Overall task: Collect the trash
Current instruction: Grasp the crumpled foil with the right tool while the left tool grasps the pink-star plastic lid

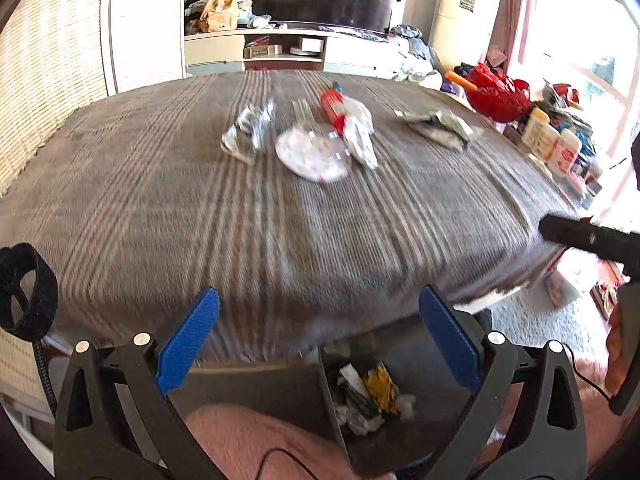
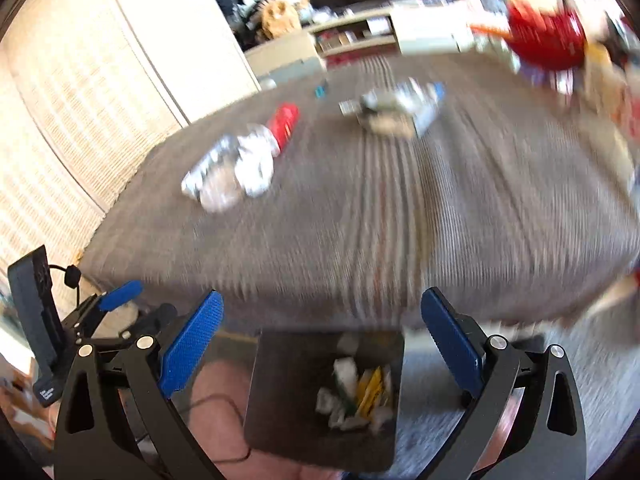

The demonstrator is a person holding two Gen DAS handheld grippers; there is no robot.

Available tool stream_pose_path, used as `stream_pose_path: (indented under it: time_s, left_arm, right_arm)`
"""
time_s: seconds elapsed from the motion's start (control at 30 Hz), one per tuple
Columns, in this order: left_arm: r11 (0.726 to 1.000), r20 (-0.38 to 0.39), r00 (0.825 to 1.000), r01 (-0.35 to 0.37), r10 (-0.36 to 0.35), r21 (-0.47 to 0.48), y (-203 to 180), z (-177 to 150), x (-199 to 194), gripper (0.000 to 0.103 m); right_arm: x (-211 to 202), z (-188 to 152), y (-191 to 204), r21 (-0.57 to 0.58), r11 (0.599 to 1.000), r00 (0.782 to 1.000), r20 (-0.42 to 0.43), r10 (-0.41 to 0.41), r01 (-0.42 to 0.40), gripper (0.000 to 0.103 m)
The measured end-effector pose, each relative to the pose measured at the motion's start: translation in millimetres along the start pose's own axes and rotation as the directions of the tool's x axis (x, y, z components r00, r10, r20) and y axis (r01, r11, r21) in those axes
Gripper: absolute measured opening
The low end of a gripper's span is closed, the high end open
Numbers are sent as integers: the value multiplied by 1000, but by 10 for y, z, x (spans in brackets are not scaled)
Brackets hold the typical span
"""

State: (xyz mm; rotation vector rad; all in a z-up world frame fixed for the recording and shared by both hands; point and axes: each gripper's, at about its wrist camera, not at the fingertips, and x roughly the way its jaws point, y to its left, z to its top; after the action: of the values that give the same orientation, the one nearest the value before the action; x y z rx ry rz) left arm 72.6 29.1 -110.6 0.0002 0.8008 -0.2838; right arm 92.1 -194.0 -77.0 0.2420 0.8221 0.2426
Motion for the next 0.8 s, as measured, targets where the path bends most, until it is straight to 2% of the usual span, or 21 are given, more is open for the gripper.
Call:
stream_pose_path:
  time_s: [0.1,0.2,0.33,0.43,0.57,0.7,0.77,0.8]
  left_arm:
    - [1000,-9,1000,-6,6,-18,87,168,98,95]
    - [999,-22,999,-35,35,-12,128,330,228,95]
    - [998,-38,998,-56,57,13,140,491,399,95]
    - [998,-42,997,-57,58,17,161,581,506,95]
    - [999,-52,998,-35,36,14,186,652,625,95]
    - [1000,-58,998,-18,19,18,225,679,717,91]
    - [1000,-53,998,-16,17,23,237,694,737,91]
    - [1000,-52,998,-15,16,25,233,692,743,90]
  right_arm:
    - [104,326,120,-44,999,1000,22,5,-4,100]
    - [296,629,185,-31,999,1000,24,13,-12,100]
    - [705,904,282,-18,1000,999,-36,21,-22,100]
    - [949,991,397,-40,998,996,-81,39,-42,97]
    - [1217,1049,525,-32,997,989,-133,70,-75,78]
    - [1362,1028,547,-16,997,986,-153,73,-76,68]
    - [1436,1025,536,-6,995,981,-172,93,-95,48]
    - [1465,1021,533,-7,995,979,-180,96,-99,42]
